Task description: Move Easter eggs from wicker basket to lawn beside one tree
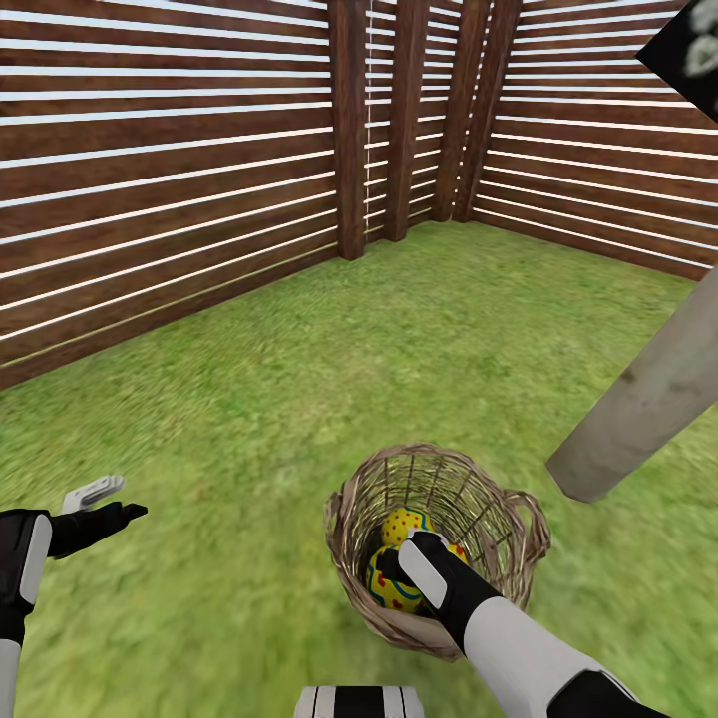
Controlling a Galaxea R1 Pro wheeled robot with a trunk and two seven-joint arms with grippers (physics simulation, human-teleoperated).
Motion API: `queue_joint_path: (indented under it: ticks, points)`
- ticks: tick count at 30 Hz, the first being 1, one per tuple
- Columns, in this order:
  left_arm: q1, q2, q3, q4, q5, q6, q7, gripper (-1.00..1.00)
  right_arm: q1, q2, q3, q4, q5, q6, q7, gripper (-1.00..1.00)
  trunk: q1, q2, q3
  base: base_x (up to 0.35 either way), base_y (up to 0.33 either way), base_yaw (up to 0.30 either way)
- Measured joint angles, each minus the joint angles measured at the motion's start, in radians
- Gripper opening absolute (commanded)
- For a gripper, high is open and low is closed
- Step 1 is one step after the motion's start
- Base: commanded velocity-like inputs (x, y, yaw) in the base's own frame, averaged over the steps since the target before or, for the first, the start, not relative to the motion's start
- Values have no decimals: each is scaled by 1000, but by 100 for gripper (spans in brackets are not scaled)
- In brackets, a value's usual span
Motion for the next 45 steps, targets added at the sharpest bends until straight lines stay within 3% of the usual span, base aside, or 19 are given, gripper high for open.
queue_joint_path:
  ticks: [7, 8, 30, 42, 45]
  points:
    - [0, 0, 0, 0, 0, 0, 0, 100, 0, 0, 0, 0, 0, -1, 0, 100, 0, 0, 0, 0, 0, 0]
    - [0, 0, 0, 0, 0, 0, 0, 100, 0, 0, 0, 0, 0, -1, 0, -100, 0, 0, 0, 0, 0, 0]
    - [0, 0, 0, -3, 0, 0, 0, 100, 0, 0, 0, 0, 2, -1, 1, -100, 0, 0, 0, 0, 0, 0]
    - [0, 0, 0, -3, 0, 0, 0, 100, 0, 0, 0, 0, -1, -2, 1, -100, -1, 0, 8, 0, 0, 0]
    - [0, 0, -1, -3, 0, 0, 0, 100, 0, 0, 0, 0, -2, -1, 1, -100, -2, 1, 19, 0, 0, 0]
